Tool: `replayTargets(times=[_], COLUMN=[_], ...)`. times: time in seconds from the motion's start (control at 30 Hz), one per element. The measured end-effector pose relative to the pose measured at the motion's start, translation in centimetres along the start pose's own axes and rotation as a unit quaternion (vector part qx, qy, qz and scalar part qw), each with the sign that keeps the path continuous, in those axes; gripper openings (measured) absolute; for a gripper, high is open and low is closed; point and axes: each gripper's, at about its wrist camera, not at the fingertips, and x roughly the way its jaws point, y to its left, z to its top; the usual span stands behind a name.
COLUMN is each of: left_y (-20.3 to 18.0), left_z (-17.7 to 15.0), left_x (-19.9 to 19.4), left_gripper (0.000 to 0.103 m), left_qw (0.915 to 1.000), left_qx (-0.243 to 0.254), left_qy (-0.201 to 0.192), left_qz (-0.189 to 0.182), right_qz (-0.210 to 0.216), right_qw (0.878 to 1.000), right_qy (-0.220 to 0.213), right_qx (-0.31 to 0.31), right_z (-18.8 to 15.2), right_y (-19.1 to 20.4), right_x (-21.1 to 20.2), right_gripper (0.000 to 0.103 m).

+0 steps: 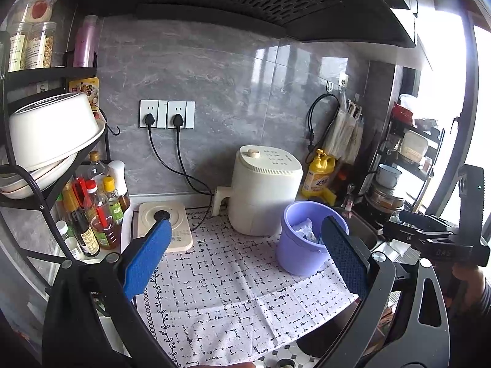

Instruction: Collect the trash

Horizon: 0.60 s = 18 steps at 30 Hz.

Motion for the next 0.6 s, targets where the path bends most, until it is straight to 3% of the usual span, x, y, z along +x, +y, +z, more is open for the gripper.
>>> replayTargets(times=[0.6], left_y=[-0.19], left_z=[-0.31], left_x=[0.31], left_gripper=[0.097], left_qw=[1.0000], left_qx=[-0.002], left_qy=[0.003], left_qz=[0.002], right_qz=[0.005], right_qw=[1.000], right_qy=[0.005], right_qx=[0.009], right_z=[-0.65], right_y=[-0.26], right_x=[0.39], right_gripper=[0.095])
